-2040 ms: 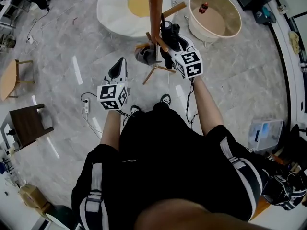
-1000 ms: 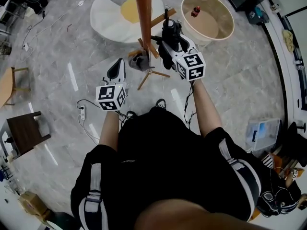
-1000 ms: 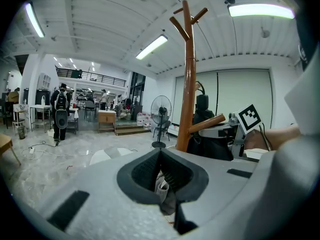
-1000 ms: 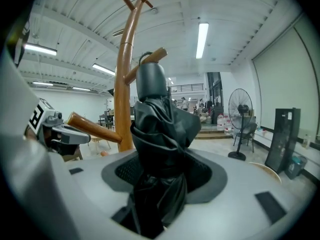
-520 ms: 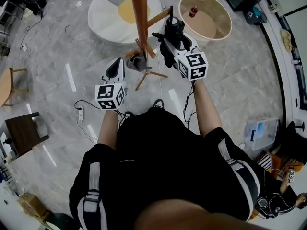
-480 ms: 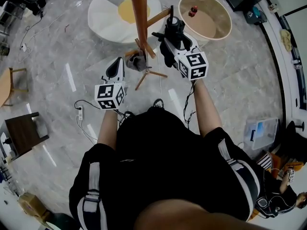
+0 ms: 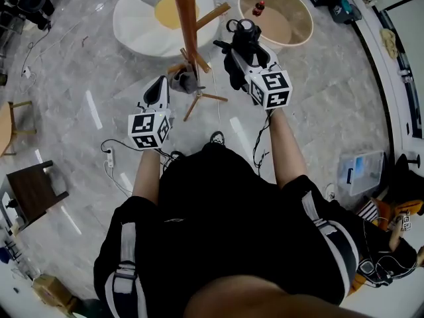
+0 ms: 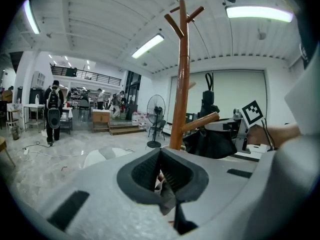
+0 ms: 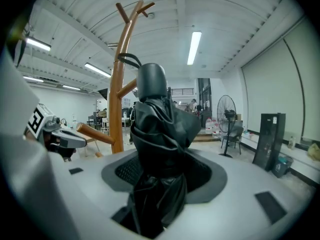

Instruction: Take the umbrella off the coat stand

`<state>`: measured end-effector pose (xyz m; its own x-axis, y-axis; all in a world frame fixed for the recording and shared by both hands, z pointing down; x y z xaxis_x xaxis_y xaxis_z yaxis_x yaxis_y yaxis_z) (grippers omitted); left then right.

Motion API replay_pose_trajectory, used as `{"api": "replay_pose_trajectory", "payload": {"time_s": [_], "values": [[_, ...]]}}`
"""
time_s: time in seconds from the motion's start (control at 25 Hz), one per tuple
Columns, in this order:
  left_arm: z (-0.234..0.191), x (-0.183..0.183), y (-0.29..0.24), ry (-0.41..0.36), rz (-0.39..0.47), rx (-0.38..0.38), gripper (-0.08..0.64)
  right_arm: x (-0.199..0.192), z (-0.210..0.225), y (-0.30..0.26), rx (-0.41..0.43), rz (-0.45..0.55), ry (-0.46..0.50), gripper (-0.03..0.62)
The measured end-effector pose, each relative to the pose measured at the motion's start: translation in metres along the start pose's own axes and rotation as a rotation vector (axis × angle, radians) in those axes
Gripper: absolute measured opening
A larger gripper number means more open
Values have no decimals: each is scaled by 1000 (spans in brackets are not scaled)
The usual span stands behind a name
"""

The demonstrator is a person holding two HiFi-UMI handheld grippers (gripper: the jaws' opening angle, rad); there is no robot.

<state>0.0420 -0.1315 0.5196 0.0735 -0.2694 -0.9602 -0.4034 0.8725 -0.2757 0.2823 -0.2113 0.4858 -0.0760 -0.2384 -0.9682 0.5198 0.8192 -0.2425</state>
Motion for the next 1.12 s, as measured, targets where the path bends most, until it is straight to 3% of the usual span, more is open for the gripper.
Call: {"api": "replay_pose_trajectory", "payload": {"time_s": [0.28,0.6,1.12], "values": [[8,-6,9,1,-8,-44,-3,-11,0,34,-63,-15,-17,239],[8,-23,27,22,-29,-84,-3,-56,-23,64,-103,-101,-38,239],[-33,-59,92,71,-53,-62,-3,-107,-121,76,-48,-173,-58,238]]}}
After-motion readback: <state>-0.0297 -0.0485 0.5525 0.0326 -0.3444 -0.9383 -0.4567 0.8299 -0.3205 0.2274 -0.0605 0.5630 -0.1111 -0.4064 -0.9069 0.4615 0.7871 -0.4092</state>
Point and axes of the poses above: the fingertips, and each gripper's own axes: y backward along the fingers, z to its right, x out of its top, the point moved 2 cm from there along y, backward along the fingers, and after that the axes turned 4 degrees about -y, right-handed, at the moved point
